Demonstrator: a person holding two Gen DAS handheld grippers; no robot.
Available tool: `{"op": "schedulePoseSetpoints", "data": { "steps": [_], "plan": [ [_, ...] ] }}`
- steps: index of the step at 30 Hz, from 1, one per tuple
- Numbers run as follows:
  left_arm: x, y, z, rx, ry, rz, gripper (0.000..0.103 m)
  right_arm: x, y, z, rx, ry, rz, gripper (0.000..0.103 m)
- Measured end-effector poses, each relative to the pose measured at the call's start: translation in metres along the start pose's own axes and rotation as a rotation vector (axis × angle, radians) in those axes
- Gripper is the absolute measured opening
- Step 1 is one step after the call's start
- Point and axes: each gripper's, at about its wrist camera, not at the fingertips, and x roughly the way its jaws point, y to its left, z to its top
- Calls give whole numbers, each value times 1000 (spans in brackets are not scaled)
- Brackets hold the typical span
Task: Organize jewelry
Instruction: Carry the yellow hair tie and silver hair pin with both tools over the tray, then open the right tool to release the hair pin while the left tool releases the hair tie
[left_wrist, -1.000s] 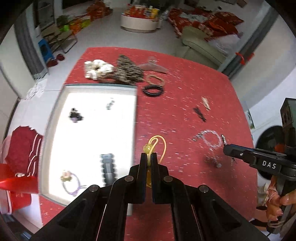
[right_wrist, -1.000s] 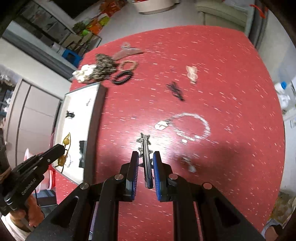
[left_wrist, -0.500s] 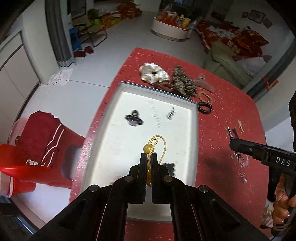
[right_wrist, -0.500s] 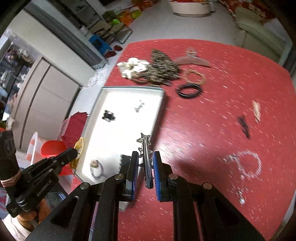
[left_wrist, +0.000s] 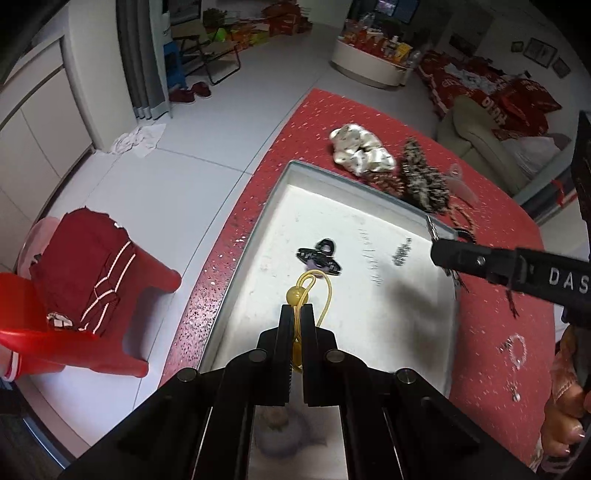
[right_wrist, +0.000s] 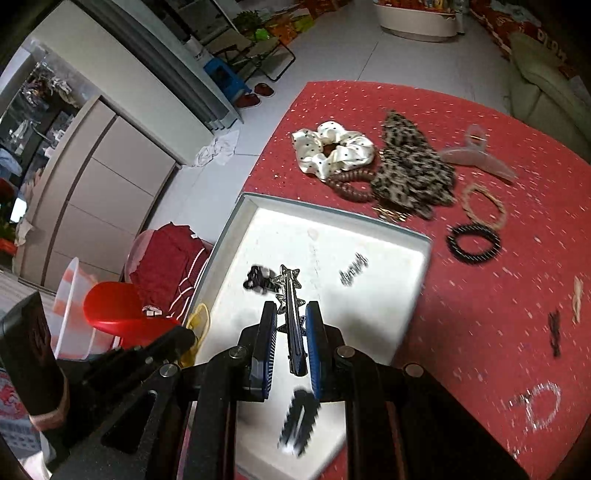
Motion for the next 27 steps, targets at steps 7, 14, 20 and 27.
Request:
{"op": "schedulePoseSetpoints", "data": {
  "steps": [7,14,20,27],
  "plan": [
    [28,0,-1,8,16,40,5,40,0,19,-6,16,-17,17],
    [51,3,-4,11,33,68,5,71,-5,24,18,26,-29,17],
    [53,-2,-4,42,20,80,5,90,-7,21,15,43,-57,17],
    [52,-8,-4,69,33,91,5,91,-6,20,11,39,-53,18]
  ]
}}
